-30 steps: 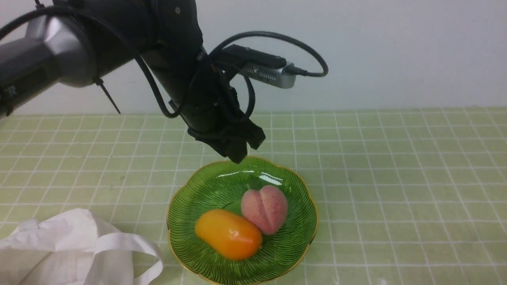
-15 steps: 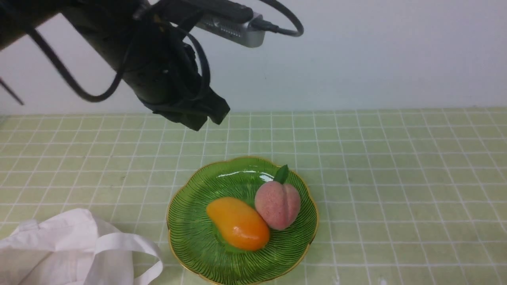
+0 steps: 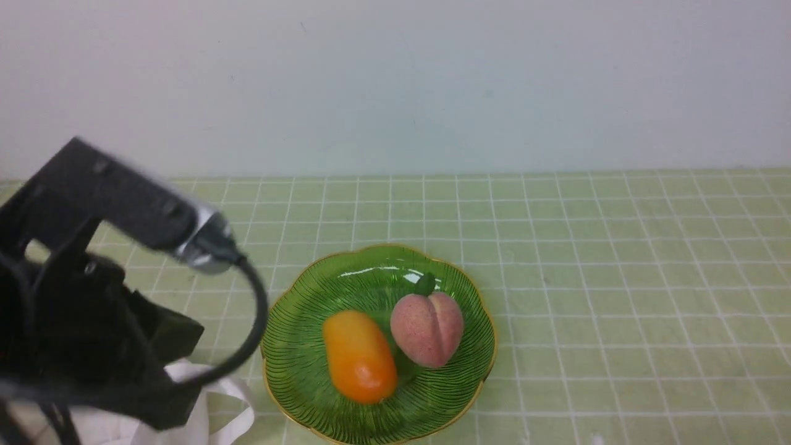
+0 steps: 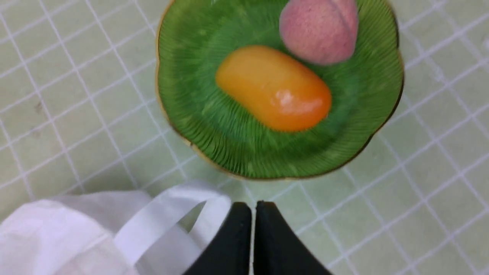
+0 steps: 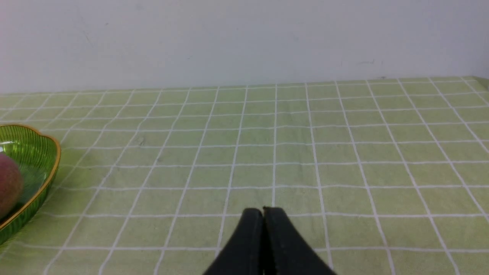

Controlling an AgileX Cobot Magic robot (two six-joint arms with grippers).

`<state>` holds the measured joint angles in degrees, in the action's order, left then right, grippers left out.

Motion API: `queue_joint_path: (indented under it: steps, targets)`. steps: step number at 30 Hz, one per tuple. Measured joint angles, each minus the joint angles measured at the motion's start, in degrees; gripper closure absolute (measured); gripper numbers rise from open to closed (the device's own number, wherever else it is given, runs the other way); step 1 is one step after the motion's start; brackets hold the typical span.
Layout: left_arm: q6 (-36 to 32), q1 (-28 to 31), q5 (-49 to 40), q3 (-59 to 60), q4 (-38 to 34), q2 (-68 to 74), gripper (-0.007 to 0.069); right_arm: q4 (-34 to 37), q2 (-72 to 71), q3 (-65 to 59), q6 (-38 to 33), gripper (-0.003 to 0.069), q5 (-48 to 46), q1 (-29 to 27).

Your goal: Take the fruit out of the bag on the green coffee tablecloth and place them on the plate.

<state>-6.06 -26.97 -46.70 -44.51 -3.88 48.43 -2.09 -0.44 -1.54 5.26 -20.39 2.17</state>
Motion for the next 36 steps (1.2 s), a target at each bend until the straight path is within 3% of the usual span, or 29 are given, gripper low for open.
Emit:
queue_joint_path:
  steps: [7,11,31,36]
  targets:
    - [1.9,0.0,25.0,20.6,-2.6,-16.1,0.0632,-0.1,0.0,0.0,0.0,0.0673,0.0,0.0]
    - [2.0,0.0,31.4,25.0,-2.7,-19.8,0.0632,-0.1,0.0,0.0,0.0,0.0673,0.0,0.0]
    - [1.9,0.4,30.7,27.6,-2.6,-22.8,0.0632,0.0,0.0,0.0,0.0,0.0673,0.0,0.0]
    - [2.5,7.3,30.5,32.7,-2.2,-33.1,0.0632,0.0,0.0,0.0,0.0,0.0673,0.0,0.0]
